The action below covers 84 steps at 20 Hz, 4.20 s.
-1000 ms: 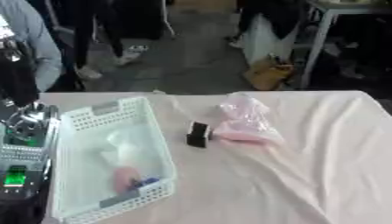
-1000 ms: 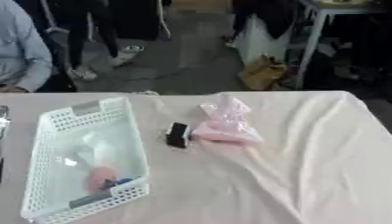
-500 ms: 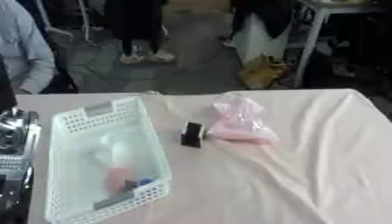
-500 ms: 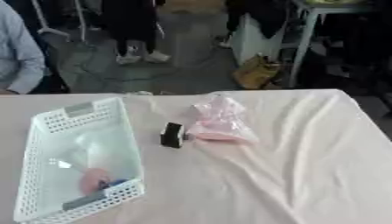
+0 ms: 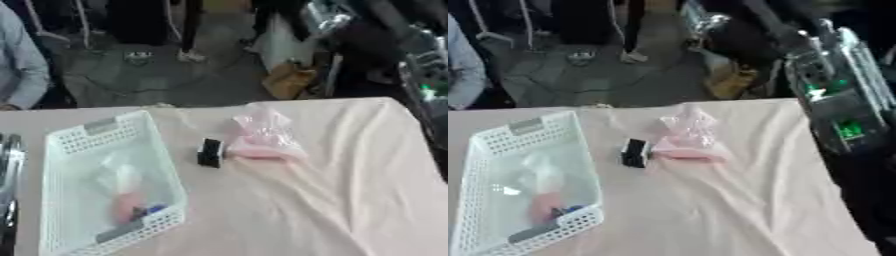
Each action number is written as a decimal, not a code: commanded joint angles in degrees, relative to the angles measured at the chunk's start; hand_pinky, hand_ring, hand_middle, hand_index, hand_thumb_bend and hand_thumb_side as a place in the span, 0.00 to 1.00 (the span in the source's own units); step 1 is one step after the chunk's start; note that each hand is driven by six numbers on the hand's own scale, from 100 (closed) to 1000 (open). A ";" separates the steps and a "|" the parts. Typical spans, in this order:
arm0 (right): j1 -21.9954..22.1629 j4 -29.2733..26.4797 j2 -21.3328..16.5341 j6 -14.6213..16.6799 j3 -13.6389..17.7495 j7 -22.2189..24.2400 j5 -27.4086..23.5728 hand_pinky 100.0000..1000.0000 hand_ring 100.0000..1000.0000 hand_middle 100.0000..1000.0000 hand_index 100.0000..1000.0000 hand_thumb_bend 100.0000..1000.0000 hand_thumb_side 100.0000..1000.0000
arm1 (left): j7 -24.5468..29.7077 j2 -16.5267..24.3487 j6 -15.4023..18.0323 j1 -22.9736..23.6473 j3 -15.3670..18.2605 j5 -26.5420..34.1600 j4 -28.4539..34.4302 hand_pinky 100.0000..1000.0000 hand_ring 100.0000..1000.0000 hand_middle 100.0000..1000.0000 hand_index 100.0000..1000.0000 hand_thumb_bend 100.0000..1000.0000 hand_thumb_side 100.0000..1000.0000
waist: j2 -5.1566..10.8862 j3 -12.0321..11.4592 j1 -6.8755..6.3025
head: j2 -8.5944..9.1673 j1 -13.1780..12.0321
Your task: Pick up objects on the table and place them in the box.
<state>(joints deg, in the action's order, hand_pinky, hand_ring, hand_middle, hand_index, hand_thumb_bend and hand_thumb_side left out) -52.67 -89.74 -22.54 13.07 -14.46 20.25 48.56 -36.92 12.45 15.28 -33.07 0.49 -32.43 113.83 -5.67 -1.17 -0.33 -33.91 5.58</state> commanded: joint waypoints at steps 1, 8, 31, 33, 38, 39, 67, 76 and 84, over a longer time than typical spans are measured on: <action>-2.36 7.18 2.62 1.44 -0.38 1.74 6.66 0.86 0.90 0.90 0.88 0.00 0.97 | 0.44 -0.27 0.07 -1.47 -0.33 0.54 0.76 0.81 0.92 0.80 0.88 0.00 0.82 | 0.40 -0.51 -0.85 | 0.66 2.37; -5.72 24.28 7.72 3.28 -1.05 0.81 19.65 0.88 0.90 0.89 0.87 0.00 0.91 | 0.64 -0.99 0.50 -3.00 -0.63 1.15 0.76 0.81 0.92 0.80 0.88 0.00 0.82 | -1.56 -2.87 -1.21 | 2.15 6.89; -7.15 44.17 11.50 12.33 2.92 -2.89 25.86 0.97 1.00 1.00 1.00 0.54 0.77 | -0.21 -2.44 1.37 -6.93 -0.43 1.61 0.76 0.82 0.92 0.80 0.87 0.00 0.81 | -7.22 -7.39 -1.93 | 7.64 9.40; -7.06 43.98 11.62 12.63 2.84 -1.30 24.49 0.97 1.00 1.00 1.00 0.54 0.78 | -0.26 -2.45 1.37 -6.96 -0.39 1.62 0.76 0.82 0.92 0.79 0.87 0.00 0.80 | -7.34 -7.48 -1.81 | 7.57 9.44; -6.91 43.55 11.61 13.06 2.14 3.67 22.95 0.97 1.00 1.00 1.00 0.54 0.74 | -0.29 -2.48 1.47 -7.11 -0.39 1.53 0.76 0.82 0.92 0.79 0.87 0.00 0.80 | -7.42 -7.56 -1.63 | 7.35 9.31; -6.86 43.39 11.46 13.15 2.12 4.23 22.95 0.97 1.00 1.00 1.00 0.54 0.74 | -0.32 -2.49 1.48 -7.10 -0.37 1.51 0.76 0.82 0.92 0.79 0.87 0.00 0.80 | -7.43 -7.57 -1.58 | 7.46 9.28; -8.48 40.26 10.23 -6.20 0.42 -7.06 25.64 0.99 1.00 0.96 1.00 0.37 0.95 | -0.44 -2.92 1.83 -7.56 -0.30 1.56 0.76 0.82 0.92 0.78 0.83 0.00 0.79 | -8.15 -8.16 -1.22 | 8.22 10.78; -8.13 42.31 11.20 -4.62 1.75 2.14 27.62 0.98 1.00 0.95 1.00 0.33 0.95 | -0.65 -3.09 1.85 -7.71 -0.07 1.50 0.76 0.82 0.92 0.78 0.83 0.00 0.79 | -8.07 -8.28 -1.34 | 7.82 10.88; -7.54 41.81 10.86 -1.80 1.59 5.49 26.16 0.99 1.00 0.97 1.00 0.41 0.92 | -0.83 -3.21 1.89 -7.76 -0.02 1.45 0.76 0.82 0.92 0.78 0.83 0.00 0.79 | -8.18 -8.33 -1.38 | 8.45 10.64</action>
<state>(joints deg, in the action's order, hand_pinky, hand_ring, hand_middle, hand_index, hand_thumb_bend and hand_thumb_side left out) -59.30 -47.01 -10.94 10.60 -13.09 25.43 75.38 -37.53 9.05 17.09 -39.85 0.03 -31.01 113.83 -13.79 -9.37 -1.47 -26.01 16.36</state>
